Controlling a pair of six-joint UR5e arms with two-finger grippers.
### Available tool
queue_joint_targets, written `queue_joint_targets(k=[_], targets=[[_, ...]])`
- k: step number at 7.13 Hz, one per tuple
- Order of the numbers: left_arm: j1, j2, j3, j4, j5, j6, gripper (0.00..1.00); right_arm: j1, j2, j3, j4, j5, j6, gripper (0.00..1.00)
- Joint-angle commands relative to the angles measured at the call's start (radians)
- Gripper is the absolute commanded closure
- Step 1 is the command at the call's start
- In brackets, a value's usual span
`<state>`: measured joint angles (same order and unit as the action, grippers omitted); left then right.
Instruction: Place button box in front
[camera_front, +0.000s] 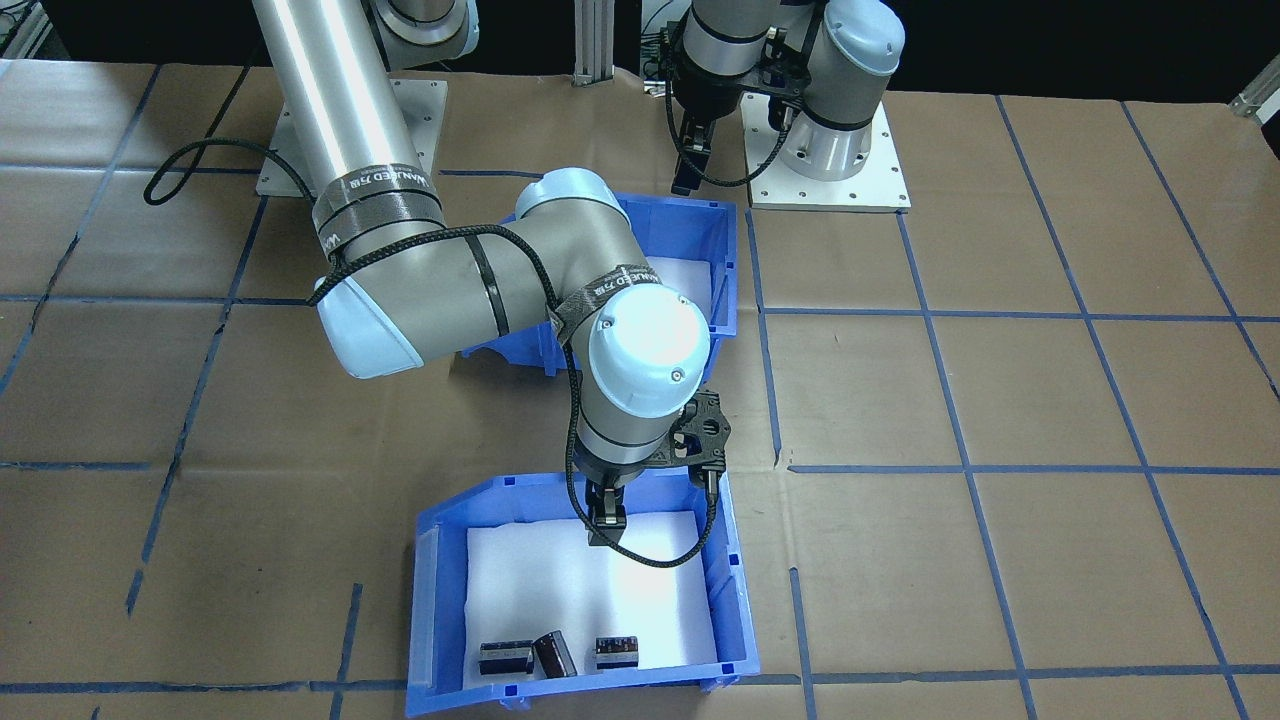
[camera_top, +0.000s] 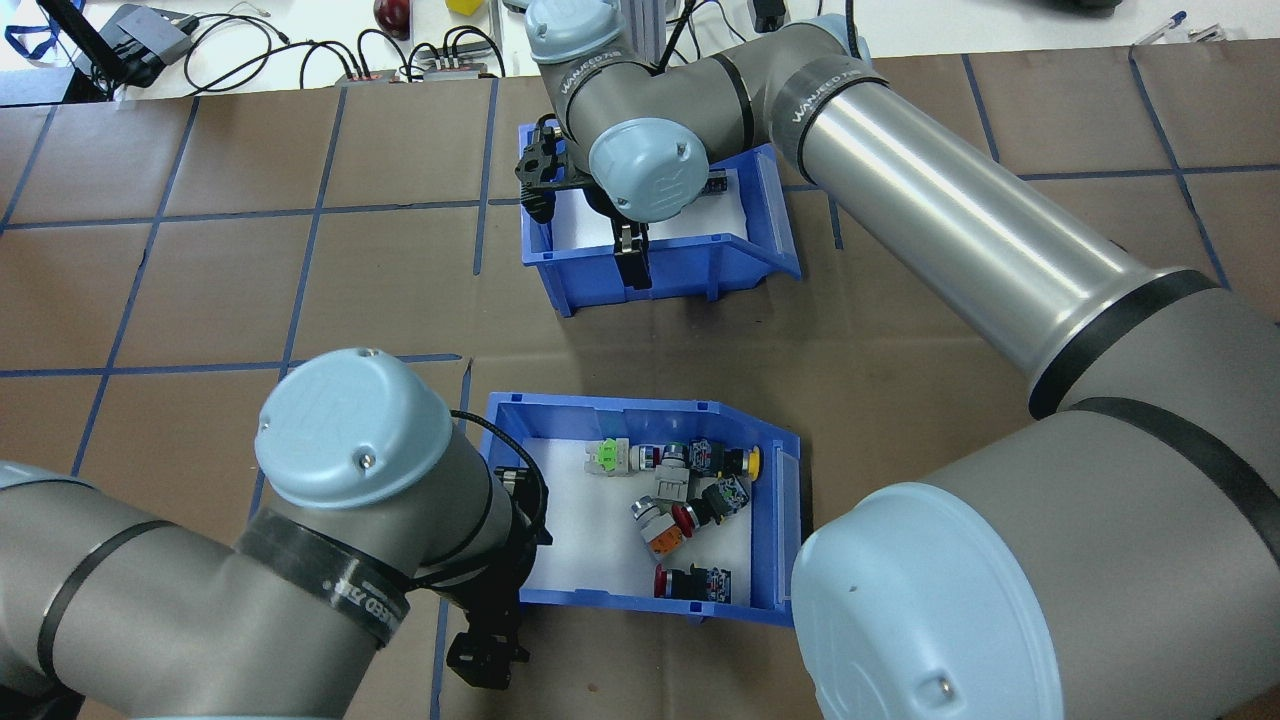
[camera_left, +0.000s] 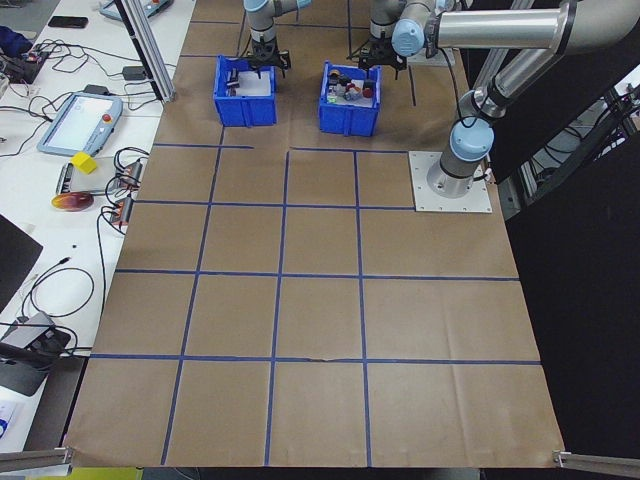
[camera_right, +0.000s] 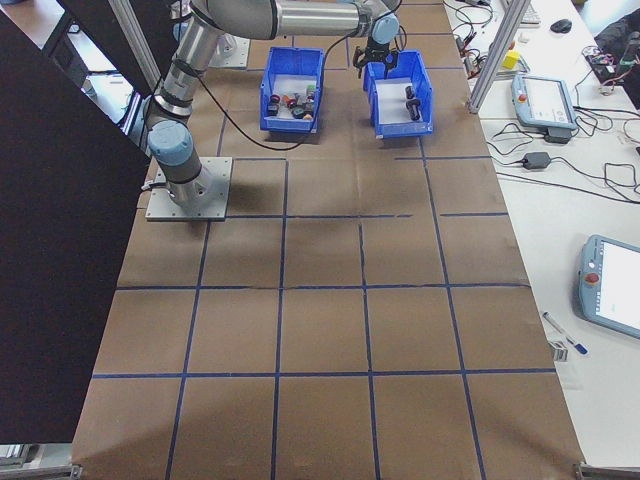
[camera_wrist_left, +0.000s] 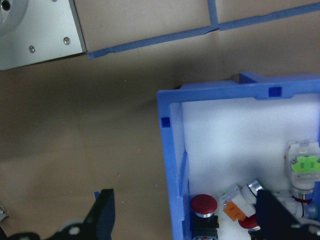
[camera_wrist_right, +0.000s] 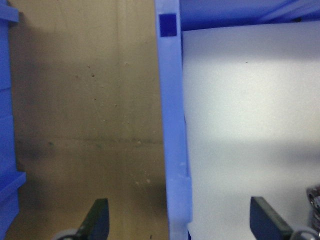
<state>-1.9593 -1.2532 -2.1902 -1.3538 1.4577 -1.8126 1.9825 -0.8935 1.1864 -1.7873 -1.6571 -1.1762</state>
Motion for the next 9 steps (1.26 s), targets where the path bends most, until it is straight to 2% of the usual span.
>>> queue_joint_targets(k=[1,2,3,4,6,7,9], targets=[[-0.041,-0.005,-0.080,0.157,0.003,-0.037,0.01,0.012,0.005,-0.002,-0.020,-0.003,0.013,0.58],[-0.052,-0.009,-0.082,0.157,0.004,-0.015,0.02,0.013,0.005,-0.002,-0.055,-0.001,0.012,0.72],[-0.061,-0.012,-0.091,0.163,0.027,-0.001,0.04,0.013,0.001,-0.004,-0.067,-0.003,0.012,0.85],[-0.061,-0.031,-0.094,0.206,0.032,-0.007,0.04,0.012,-0.008,-0.007,-0.067,-0.003,0.012,0.92],[-0.075,-0.109,-0.095,0.271,0.035,-0.016,0.04,-0.008,-0.048,-0.037,-0.057,-0.018,0.006,0.93],[-0.085,-0.111,-0.112,0.274,0.046,-0.031,0.04,-0.049,-0.083,-0.031,-0.043,-0.020,-0.011,0.93],[-0.090,-0.114,-0.161,0.355,0.043,-0.054,0.04,-0.173,-0.149,-0.019,-0.017,-0.017,-0.155,0.93]])
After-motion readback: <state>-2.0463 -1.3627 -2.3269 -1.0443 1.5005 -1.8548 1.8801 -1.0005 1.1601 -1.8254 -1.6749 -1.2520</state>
